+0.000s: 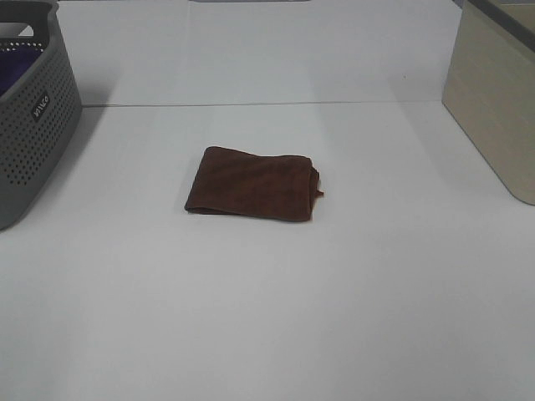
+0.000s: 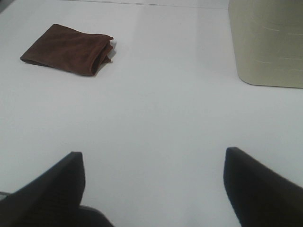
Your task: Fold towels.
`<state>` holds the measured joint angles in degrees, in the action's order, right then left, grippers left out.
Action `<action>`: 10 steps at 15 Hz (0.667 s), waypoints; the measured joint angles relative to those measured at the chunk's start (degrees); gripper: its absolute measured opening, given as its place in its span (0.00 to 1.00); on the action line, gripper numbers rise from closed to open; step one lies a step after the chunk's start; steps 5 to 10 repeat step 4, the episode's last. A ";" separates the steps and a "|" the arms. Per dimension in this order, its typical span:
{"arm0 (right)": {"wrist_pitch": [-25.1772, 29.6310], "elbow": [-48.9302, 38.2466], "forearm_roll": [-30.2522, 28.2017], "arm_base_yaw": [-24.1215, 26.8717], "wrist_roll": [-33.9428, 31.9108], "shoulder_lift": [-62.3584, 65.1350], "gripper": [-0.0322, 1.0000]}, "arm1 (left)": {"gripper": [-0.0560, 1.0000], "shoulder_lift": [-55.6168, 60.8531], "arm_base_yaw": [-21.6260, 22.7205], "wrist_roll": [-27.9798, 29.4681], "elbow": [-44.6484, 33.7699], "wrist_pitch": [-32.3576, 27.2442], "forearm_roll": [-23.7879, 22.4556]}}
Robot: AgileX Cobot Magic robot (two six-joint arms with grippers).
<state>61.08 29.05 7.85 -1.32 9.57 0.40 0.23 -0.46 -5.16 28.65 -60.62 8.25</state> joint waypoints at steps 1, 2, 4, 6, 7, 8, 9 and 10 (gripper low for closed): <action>0.00 0.00 0.00 0.00 0.00 0.00 0.77 | 0.80 0.00 0.00 0.00 0.00 0.00 0.00; 0.00 0.00 0.00 0.00 0.00 0.00 0.77 | 0.80 0.00 0.00 0.00 0.00 0.00 0.00; 0.00 0.00 0.00 0.00 0.00 0.00 0.77 | 0.80 0.00 0.00 0.00 0.00 0.00 0.00; 0.00 0.00 0.00 0.00 0.00 0.00 0.77 | 0.80 0.00 0.00 0.00 0.00 0.00 0.00; 0.00 0.00 0.00 0.00 0.00 0.00 0.77 | 0.80 0.00 0.00 0.00 0.00 0.00 0.00; 0.00 0.00 0.00 0.00 0.00 0.00 0.77 | 0.80 0.00 0.00 0.00 0.00 0.00 0.00; 0.00 0.00 0.00 0.00 0.00 0.00 0.77 | 0.80 0.00 0.00 0.00 0.00 0.00 0.00; 0.00 0.00 0.00 0.00 0.00 0.00 0.77 | 0.80 0.00 0.00 0.00 0.00 0.00 0.00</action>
